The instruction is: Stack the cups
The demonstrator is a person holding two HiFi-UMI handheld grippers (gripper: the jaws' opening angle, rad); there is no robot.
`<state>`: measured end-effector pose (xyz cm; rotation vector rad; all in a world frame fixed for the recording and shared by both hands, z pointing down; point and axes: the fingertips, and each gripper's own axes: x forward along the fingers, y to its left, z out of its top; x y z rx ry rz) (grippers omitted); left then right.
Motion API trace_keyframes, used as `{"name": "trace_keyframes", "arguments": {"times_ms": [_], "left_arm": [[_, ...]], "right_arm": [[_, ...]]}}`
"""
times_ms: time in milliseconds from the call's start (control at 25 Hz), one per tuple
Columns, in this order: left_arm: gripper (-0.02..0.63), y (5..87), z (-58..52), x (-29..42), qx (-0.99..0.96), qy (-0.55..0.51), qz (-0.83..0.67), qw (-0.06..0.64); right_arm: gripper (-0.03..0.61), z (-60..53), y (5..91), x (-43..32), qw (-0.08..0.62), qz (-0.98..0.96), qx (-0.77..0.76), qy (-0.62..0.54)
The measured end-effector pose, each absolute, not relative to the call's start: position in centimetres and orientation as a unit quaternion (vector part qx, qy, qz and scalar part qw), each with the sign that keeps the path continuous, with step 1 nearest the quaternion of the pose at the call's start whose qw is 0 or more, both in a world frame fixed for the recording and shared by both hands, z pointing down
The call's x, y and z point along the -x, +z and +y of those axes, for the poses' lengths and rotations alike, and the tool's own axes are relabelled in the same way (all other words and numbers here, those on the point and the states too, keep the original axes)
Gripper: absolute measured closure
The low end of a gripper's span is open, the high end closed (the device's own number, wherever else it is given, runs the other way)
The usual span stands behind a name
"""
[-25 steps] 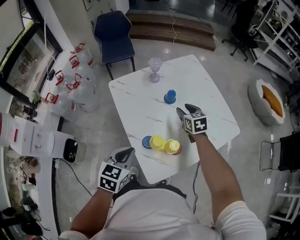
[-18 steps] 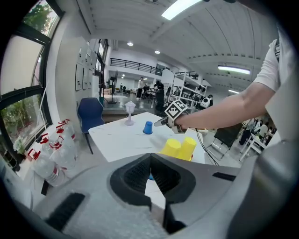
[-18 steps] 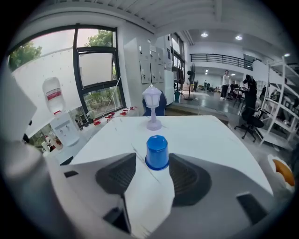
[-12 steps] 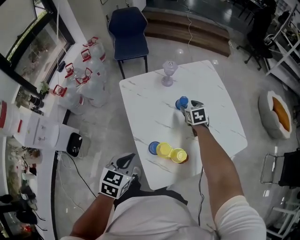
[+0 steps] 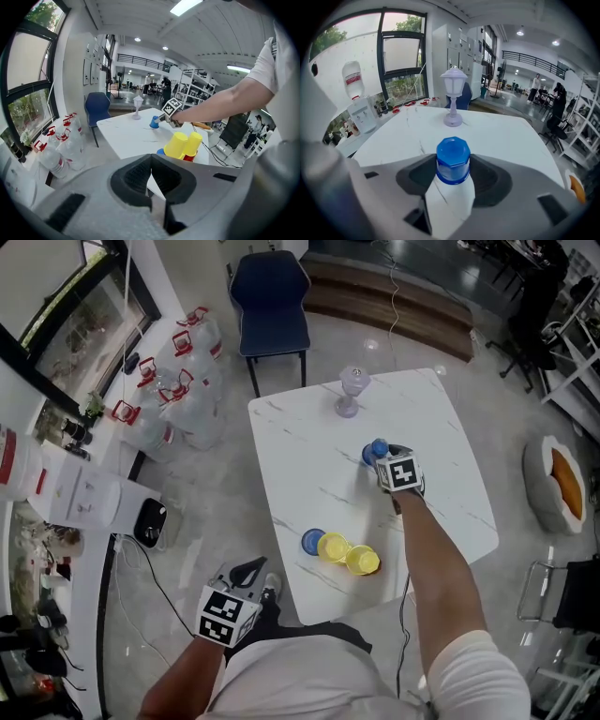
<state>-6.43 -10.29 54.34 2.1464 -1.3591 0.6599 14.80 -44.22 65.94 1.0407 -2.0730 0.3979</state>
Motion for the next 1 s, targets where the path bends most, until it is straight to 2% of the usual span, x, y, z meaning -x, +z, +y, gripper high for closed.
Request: {"name": "trace_keyframes", "arguments": {"times_ms": [240, 440, 720, 1000], "left_arm": [[0.604, 53.8, -11.0, 6.2, -0.800, 0.238, -0.492, 0.248], [0.604, 52.9, -12.6, 5.4, -0.820, 0.232, -0.469, 0.230], [0.604, 51.7, -14.7, 3.3, -0.857, 0.226, -0.417, 0.203], [0.604, 50.3, -15.2, 1.2, -0.888, 0.222, -0.363, 0.175]], "right_arm": [[0.357, -43.3, 64.5, -14.1, 0.364, -0.826, -0.401, 0.156], [0.359, -40.8, 59.3, -14.6, 0.325, -0.836, -0.415, 0.152], [0.359, -33.0, 50.9, -15.7, 0.275, -0.847, -0.432, 0.144], [0.357, -24.4, 46.7, -16.5, 0.247, -0.843, -0.451, 0.159]]}}
